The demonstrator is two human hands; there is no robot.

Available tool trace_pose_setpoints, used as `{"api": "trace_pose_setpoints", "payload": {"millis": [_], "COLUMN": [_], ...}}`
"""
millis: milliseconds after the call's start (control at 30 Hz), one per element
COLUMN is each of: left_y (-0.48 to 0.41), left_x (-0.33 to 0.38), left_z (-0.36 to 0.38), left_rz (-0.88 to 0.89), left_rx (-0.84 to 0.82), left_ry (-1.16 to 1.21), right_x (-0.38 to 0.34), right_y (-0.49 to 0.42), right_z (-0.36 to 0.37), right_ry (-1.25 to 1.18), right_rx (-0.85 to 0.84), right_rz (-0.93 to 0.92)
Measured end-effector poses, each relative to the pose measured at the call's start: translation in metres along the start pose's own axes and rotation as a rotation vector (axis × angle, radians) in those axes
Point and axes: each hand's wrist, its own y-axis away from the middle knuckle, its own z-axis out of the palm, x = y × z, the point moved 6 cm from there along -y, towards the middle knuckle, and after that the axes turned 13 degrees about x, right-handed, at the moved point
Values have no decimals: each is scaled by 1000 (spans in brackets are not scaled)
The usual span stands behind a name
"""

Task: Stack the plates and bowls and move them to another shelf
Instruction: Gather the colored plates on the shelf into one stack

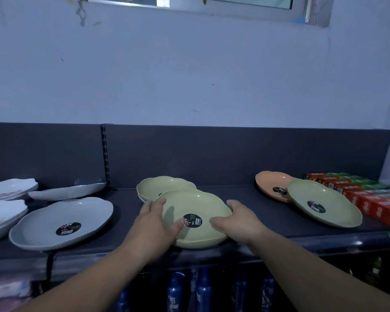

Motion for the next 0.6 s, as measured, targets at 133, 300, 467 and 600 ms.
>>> {"api": "trace_pose_setpoints", "payload": {"millis": [133, 300, 467, 600], "left_y": [-9, -18, -19, -16], "left_x": [15, 46, 86, 115], "left_z": [-2, 9, 32, 48], "left_rz": [104, 243, 360, 398], "left_rx": [26, -3, -71, -103], "left_ry": [-52, -46, 49, 97], "right_x": [-6, -2, 21, 38], "right_y": [0, 1, -3, -10], "right_z": [-5, -22, -52, -78], "right_ry": [-2, -21, -25, -9], "right_rx": [49, 130, 240, 282], "right_rz": [-27, -10, 24, 47]}}
